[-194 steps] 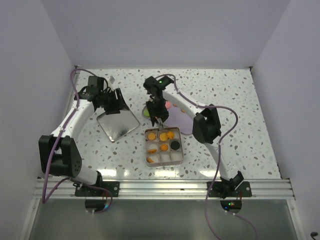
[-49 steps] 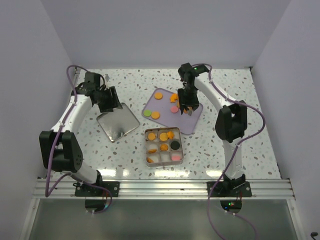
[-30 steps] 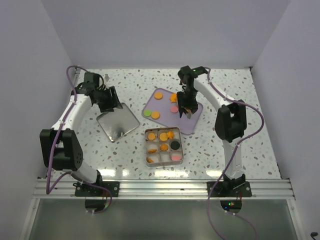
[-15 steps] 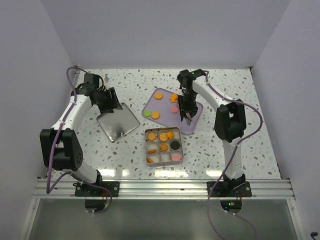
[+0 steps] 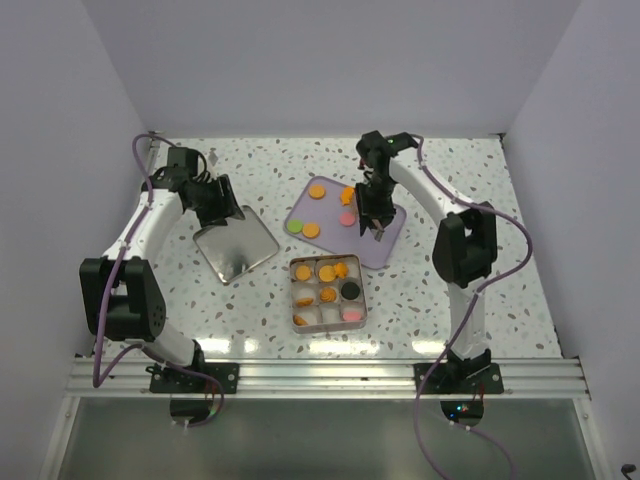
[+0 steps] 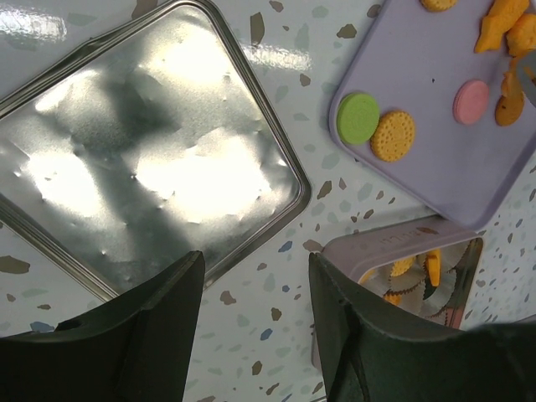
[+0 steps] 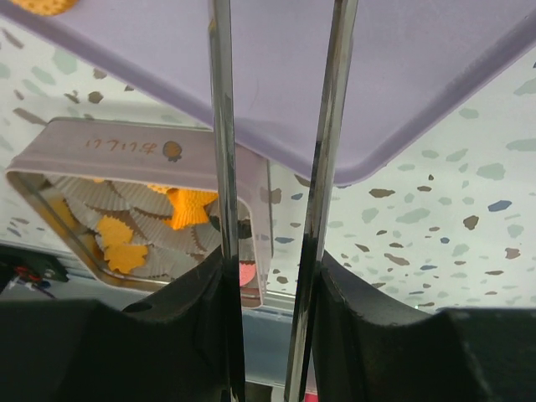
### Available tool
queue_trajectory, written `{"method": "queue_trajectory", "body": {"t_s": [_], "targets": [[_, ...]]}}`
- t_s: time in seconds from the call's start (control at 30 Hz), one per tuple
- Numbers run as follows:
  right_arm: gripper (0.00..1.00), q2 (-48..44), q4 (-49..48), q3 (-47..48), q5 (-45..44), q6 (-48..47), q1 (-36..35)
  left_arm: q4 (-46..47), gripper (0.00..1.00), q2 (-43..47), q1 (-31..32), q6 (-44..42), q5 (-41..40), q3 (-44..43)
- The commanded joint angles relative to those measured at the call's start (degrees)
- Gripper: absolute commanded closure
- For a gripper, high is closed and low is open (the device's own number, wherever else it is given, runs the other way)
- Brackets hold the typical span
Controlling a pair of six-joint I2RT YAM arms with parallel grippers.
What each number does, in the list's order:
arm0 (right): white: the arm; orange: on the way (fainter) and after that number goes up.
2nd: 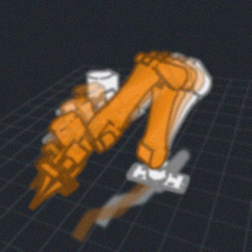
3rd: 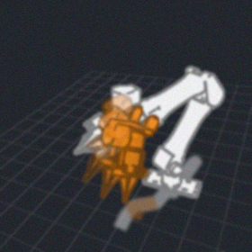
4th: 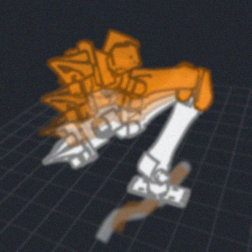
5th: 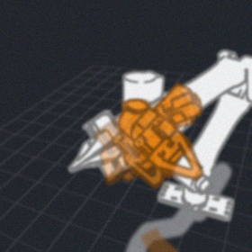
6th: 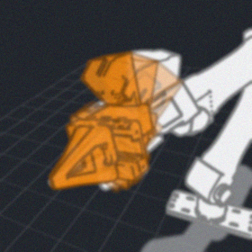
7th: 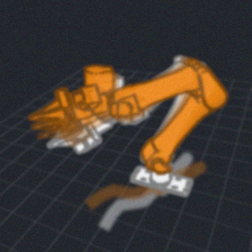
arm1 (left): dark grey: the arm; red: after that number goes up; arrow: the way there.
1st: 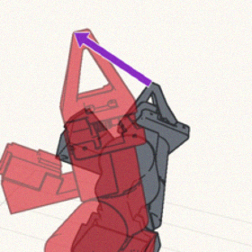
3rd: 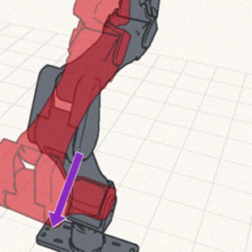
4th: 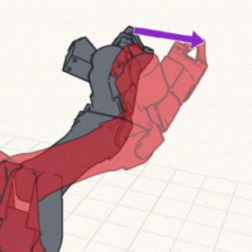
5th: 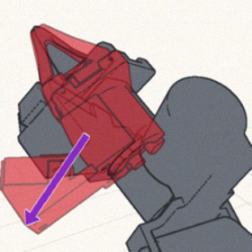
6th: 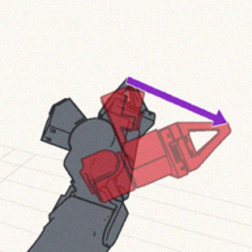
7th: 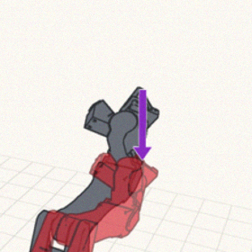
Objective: Pack the cookies
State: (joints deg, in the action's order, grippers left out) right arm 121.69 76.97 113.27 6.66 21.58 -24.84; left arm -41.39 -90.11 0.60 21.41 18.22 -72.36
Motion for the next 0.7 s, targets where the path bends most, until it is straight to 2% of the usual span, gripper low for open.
{"method": "queue_trajectory", "body": {"t_s": [0.0, 0.23, 0.33, 0.5, 0.67], "targets": [[0.67, -7.7, 9.4, 1.5, 4.0, -0.4, -0.3, -0.1, 0.42, 0.5, -0.6, -0.8, 0.9, -2.8], [0.67, -17.5, 5.0, -3.3, 12.6, -0.9, -1.1, -1.2, 0.42, 1.2, -0.6, -0.1, 0.8, -3.9], [0.66, -22.7, 2.3, -8.3, 15.3, -2.3, -4.7, -1.3, 0.42, 1.5, -0.6, 0.0, 1.0, -3.9], [0.67, -30.6, -0.7, -22.5, 15.5, -1.2, -13.0, -3.2, 0.42, 0.1, -0.6, -0.7, 0.1, -7.3], [0.66, -42.1, -5.9, -36.7, 16.8, 2.2, -17.3, -3.4, 0.41, -1.6, -0.6, -0.1, -0.5, -10.2]]}}
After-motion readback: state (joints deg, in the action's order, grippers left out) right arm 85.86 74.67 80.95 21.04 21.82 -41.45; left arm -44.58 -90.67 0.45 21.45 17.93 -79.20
